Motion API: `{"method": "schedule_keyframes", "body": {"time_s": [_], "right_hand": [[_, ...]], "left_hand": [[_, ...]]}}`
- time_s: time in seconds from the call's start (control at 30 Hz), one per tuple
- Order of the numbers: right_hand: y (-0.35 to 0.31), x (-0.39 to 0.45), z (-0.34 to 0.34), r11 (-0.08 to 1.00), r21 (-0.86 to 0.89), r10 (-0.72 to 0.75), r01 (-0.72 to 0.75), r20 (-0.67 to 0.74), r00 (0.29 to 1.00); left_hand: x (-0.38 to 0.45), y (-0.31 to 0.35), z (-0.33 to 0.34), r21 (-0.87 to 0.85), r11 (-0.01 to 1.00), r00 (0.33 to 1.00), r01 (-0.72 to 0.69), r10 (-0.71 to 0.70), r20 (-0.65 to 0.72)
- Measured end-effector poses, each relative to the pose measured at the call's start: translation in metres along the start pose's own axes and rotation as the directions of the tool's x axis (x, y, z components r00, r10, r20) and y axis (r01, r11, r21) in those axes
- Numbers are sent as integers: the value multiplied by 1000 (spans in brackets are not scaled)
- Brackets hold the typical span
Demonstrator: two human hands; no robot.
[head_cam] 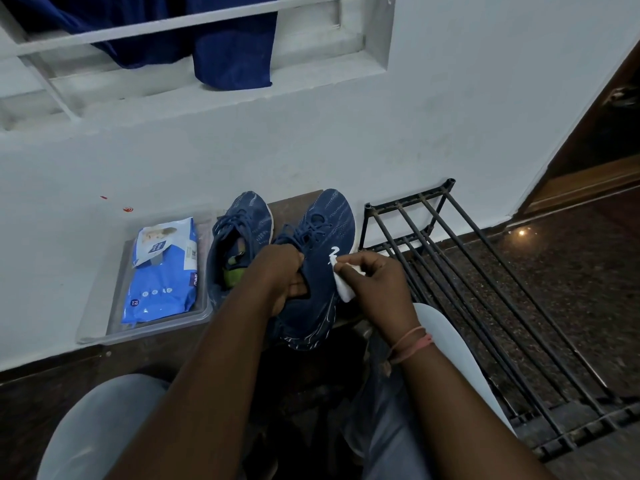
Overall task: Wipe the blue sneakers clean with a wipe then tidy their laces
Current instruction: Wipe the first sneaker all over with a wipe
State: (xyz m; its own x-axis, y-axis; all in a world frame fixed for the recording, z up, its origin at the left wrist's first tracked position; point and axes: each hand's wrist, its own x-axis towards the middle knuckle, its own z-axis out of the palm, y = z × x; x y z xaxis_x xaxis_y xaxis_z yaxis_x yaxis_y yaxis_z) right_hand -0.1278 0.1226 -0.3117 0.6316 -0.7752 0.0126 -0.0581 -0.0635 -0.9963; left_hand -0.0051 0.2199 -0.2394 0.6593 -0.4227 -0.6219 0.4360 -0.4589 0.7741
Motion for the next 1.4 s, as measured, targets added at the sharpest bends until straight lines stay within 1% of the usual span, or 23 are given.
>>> {"method": "schedule_keyframes", "body": {"time_s": [0.07, 0.13, 0.17, 0.2, 0.27, 0.3, 0.33, 0.43, 0.47, 0.53, 0.57, 0.6, 0.7, 0.73, 0.8, 0.83, 0.93, 0.97, 1.07, 1.17, 1.23, 1.3, 1.4], "right_hand": [[-2, -5, 1, 1000, -13, -26, 27, 30, 999], [-8, -13, 4, 998, 16, -54, 53, 181, 982], [-8, -15, 5, 998, 14, -66, 65, 229, 971], [-7, -13, 4, 997, -8, -67, 71, 216, 974], [-3, -7, 1, 995, -65, -64, 70, 95, 993], [-2, -4, -1, 995, -65, -67, 71, 65, 996], [-4, -4, -2, 996, -46, -73, 77, 84, 994], [-12, -12, 3, 994, -6, -103, 109, 267, 958], [-11, -12, 5, 996, -1, -85, 89, 252, 964], [-7, -7, 5, 997, -22, -73, 76, 109, 991], [-5, -5, 4, 996, -30, -76, 78, 68, 995], [-5, -3, 2, 997, -18, -69, 71, 86, 994], [-7, -9, -3, 999, 23, -28, 22, 290, 957], [-6, -10, -5, 1000, 12, -18, 15, 286, 958], [-3, -8, -7, 1000, -21, -9, 14, 206, 979], [-3, -8, -9, 1000, -29, 5, 1, 205, 979], [-8, -14, -8, 998, -53, 55, -39, 348, 936], [-9, -16, -8, 997, -56, 63, -46, 360, 931], [-12, -17, -9, 996, -33, 83, -77, 291, 953], [-20, -20, -9, 993, -39, 118, -111, 392, 912], [-20, -20, -10, 994, -27, 111, -108, 372, 922], [-20, -19, -12, 996, -39, 93, -84, 346, 934], [-23, -23, -9, 994, -106, 61, -16, 439, 896]], "left_hand": [[1, 3, -2, 26, 1000, 1000, 3, -3, -3], [1, 5, -2, 41, 999, 1000, 2, -1, -24], [1, 6, -2, 52, 999, 999, -2, 4, -33], [1, 7, -1, 61, 998, 999, -5, 7, -34], [0, 7, 1, 67, 998, 1000, -10, 12, -24], [0, 7, 1, 68, 998, 1000, -14, 16, -22], [0, 7, 1, 72, 997, 1000, -15, 16, -24], [0, 9, 1, 106, 994, 999, -5, 9, -44], [1, 9, 1, 110, 994, 999, -5, 11, -51], [1, 9, 2, 83, 997, 999, -7, 11, -44], [1, 8, 2, 73, 997, 999, -7, 10, -40], [1, 8, 2, 72, 997, 999, -6, 9, -40], [1, 8, 1, 83, 997, 999, -10, 14, -43], [1, 8, 0, 84, 996, 999, -10, 13, -42], [0, 8, 0, 77, 997, 999, -10, 13, -43], [-1, 8, 0, 76, 997, 999, -10, 13, -44], [-2, 9, 0, 84, 996, 999, -12, 16, -48], [-2, 9, 0, 82, 997, 999, -13, 17, -47], [-3, 8, 0, 77, 997, 999, -9, 12, -44], [-2, 9, -1, 89, 996, 999, -6, 10, -43], [-3, 9, -1, 87, 996, 999, -13, 17, -49], [-4, 9, 0, 85, 996, 998, -15, 20, -57], [-4, 10, 0, 98, 995, 998, -24, 30, -55]]}}
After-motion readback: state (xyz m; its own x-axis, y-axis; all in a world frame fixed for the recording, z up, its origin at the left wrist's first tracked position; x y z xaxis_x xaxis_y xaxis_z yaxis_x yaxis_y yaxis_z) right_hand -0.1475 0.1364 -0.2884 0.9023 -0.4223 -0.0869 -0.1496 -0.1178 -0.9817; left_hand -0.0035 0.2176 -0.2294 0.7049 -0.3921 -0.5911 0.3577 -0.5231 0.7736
